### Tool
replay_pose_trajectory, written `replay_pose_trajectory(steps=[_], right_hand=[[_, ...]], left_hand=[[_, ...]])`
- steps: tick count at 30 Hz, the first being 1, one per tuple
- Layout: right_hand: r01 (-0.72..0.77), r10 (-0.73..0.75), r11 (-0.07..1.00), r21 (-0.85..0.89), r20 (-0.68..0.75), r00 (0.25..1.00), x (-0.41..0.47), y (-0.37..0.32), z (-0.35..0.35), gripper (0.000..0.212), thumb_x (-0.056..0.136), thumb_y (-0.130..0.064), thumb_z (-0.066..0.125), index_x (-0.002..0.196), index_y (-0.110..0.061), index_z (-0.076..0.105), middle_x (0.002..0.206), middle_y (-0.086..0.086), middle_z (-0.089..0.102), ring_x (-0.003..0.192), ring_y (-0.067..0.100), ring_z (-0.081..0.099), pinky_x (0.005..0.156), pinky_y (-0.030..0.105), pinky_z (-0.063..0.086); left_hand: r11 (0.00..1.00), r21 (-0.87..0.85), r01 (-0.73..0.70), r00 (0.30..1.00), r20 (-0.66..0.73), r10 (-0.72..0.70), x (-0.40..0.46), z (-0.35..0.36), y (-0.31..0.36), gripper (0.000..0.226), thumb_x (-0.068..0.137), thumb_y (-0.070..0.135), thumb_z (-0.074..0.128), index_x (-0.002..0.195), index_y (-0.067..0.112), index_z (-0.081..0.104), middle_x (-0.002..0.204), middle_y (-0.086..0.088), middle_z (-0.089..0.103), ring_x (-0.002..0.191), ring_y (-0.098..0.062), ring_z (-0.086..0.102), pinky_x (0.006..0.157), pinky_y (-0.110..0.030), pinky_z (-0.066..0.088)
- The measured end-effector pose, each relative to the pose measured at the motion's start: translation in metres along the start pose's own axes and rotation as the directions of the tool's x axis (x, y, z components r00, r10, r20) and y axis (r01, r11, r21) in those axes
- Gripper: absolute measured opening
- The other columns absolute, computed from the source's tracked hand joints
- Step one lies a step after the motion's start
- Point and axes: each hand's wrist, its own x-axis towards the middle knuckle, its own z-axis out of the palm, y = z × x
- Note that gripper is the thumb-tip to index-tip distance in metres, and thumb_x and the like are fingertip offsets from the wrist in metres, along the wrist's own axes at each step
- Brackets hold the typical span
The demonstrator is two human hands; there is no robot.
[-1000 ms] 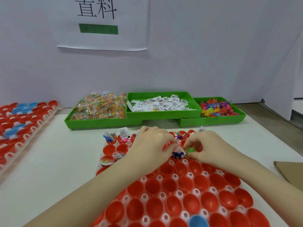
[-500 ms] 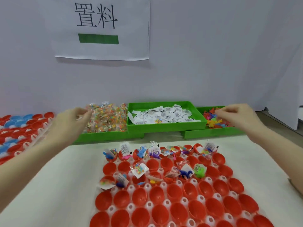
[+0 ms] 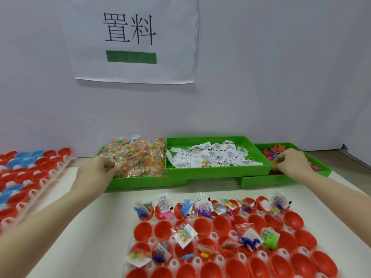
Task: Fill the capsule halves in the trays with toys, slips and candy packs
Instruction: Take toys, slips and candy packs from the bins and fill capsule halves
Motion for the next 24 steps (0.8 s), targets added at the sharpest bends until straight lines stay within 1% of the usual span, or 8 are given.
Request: replay_pose_trajectory(steps=[2, 4, 7, 10, 15, 19, 22, 24], right_hand=[[0.038, -0.041, 0.998, -0.045, -0.066, 0.997, -0.001, 0.002, -0.003, 0.019, 0.08, -0.017, 0.07, 0.088, 0.0, 0.072, 0.095, 0.017, 0.069, 0.083, 0.032, 0.06, 0.068, 0.029, 0.038], [0.038, -0.055, 0.991, -0.126, -0.133, 0.99, -0.001, 0.003, -0.005, 0.022, 0.083, -0.027, 0.067, 0.092, -0.008, 0.073, 0.099, 0.013, 0.069, 0.087, 0.032, 0.059, 0.068, 0.03, 0.036], [0.006, -0.058, 0.973, -0.23, -0.219, 0.974, 0.003, 0.004, -0.005, 0.023, 0.087, -0.031, 0.061, 0.097, -0.015, 0.074, 0.122, 0.01, 0.061, 0.114, 0.032, 0.049, 0.088, 0.038, 0.031], [0.048, -0.084, 0.989, -0.138, -0.267, 0.96, 0.007, 0.002, -0.005, 0.021, 0.089, -0.026, 0.058, 0.099, -0.014, 0.072, 0.143, 0.01, 0.041, 0.128, 0.034, 0.038, 0.099, 0.044, 0.024], [0.127, -0.078, 0.986, 0.108, -0.373, 0.924, 0.008, -0.016, -0.004, 0.021, 0.087, 0.002, 0.049, 0.1, 0.008, 0.064, 0.104, 0.024, 0.066, 0.094, 0.038, 0.058, 0.078, 0.035, 0.039], [0.043, -0.041, 0.999, 0.008, -0.21, 0.977, 0.012, -0.023, -0.002, 0.024, 0.085, 0.002, 0.044, 0.105, 0.009, 0.055, 0.11, 0.023, 0.059, 0.102, 0.039, 0.051, 0.082, 0.038, 0.037], [-0.049, 0.041, 0.997, -0.056, -0.135, 0.99, 0.011, -0.024, -0.003, 0.007, 0.086, -0.006, 0.042, 0.085, -0.002, 0.048, 0.086, 0.017, 0.054, 0.085, 0.032, 0.046, 0.09, 0.04, 0.032], [-0.082, 0.073, 0.993, -0.084, -0.112, 0.991, 0.012, -0.022, -0.004, 0.013, 0.088, -0.011, 0.039, 0.075, -0.007, 0.041, 0.076, 0.011, 0.047, 0.081, 0.028, 0.041, 0.096, 0.042, 0.028]], left_hand=[[0.999, -0.004, -0.035, 0.999, -0.016, 0.035, 0.0, -0.001, -0.003, 0.024, 0.084, 0.022, 0.066, 0.072, 0.003, 0.072, 0.072, -0.017, 0.067, 0.074, -0.034, 0.059, 0.067, -0.039, 0.044], [0.998, 0.014, -0.063, 0.998, -0.026, 0.064, 0.001, -0.002, -0.004, 0.028, 0.084, 0.028, 0.065, 0.069, 0.006, 0.073, 0.076, -0.015, 0.067, 0.074, -0.033, 0.058, 0.067, -0.041, 0.044], [0.991, 0.099, -0.088, 0.985, -0.14, 0.102, 0.0, -0.003, -0.003, 0.029, 0.083, 0.032, 0.064, 0.077, 0.006, 0.076, 0.105, -0.013, 0.065, 0.1, -0.033, 0.054, 0.076, -0.039, 0.041], [0.987, 0.122, -0.105, 0.956, -0.263, 0.134, -0.001, -0.005, 0.0, 0.026, 0.083, 0.029, 0.065, 0.086, 0.005, 0.075, 0.115, -0.015, 0.064, 0.107, -0.035, 0.051, 0.08, -0.038, 0.036], [0.996, 0.014, -0.092, 0.953, -0.29, 0.092, -0.001, -0.008, 0.004, 0.036, 0.089, 0.032, 0.056, 0.081, 0.0, 0.071, 0.069, -0.018, 0.066, 0.067, -0.036, 0.057, 0.062, -0.04, 0.044], [0.999, -0.016, -0.04, 0.96, -0.277, 0.034, 0.003, -0.003, 0.003, 0.036, 0.094, 0.029, 0.049, 0.087, -0.002, 0.065, 0.073, -0.022, 0.065, 0.073, -0.038, 0.057, 0.062, -0.037, 0.033], [0.998, -0.066, 0.016, 0.969, -0.244, -0.032, 0.007, 0.001, -0.004, 0.036, 0.095, 0.029, 0.047, 0.088, -0.004, 0.059, 0.076, -0.025, 0.063, 0.08, -0.041, 0.054, 0.064, -0.038, 0.028], [0.995, -0.095, 0.024, 0.973, -0.228, -0.045, 0.007, 0.002, -0.007, 0.034, 0.094, 0.03, 0.048, 0.084, -0.001, 0.058, 0.074, -0.021, 0.063, 0.077, -0.037, 0.054, 0.064, -0.036, 0.028]])
